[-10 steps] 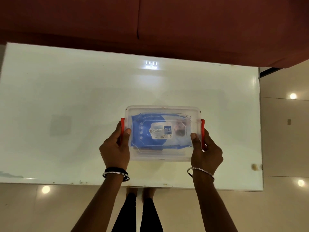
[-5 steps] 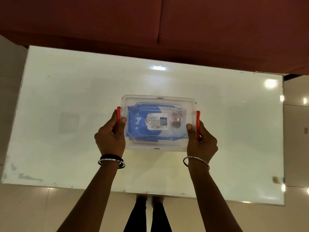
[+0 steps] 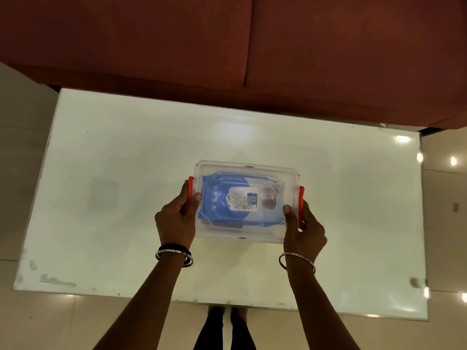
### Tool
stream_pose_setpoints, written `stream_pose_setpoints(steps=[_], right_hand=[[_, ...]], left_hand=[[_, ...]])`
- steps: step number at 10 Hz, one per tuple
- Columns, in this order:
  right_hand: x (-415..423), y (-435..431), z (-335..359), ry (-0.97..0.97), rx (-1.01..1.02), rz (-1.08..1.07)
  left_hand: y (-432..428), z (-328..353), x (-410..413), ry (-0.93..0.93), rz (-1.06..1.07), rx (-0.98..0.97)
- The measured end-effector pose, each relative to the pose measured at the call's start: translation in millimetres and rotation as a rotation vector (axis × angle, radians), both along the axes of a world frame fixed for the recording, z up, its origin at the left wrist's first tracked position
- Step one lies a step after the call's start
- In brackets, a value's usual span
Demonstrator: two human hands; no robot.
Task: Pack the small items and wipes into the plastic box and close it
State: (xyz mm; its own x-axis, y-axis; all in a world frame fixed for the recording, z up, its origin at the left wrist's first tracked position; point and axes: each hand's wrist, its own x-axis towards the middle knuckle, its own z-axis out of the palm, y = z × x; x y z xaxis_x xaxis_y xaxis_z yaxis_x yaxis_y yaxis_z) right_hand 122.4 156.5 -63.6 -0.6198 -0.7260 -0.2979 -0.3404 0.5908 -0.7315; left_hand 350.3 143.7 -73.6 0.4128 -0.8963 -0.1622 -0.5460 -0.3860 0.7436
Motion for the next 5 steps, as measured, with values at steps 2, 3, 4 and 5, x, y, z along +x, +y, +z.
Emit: stream_pose_setpoints(steps=[2,3,4,5], right_hand=[[-9,-14,24,0.020,0.243,0.097],[-11,-27,50,0.074,0.477,0.245],[-3,-32,72,0.125,0.526,0.296],[13,-28,97,0.170,0.458,0.389]], left_hand=[[-10,27,-8,0.020,0.016,0.217],[-21,50,-9,-0.020,-0.051,0.548],[-22,79,-15,0.002,-0.023,0.559],[-20,107,-24,-0.053,-0.175,0.511]])
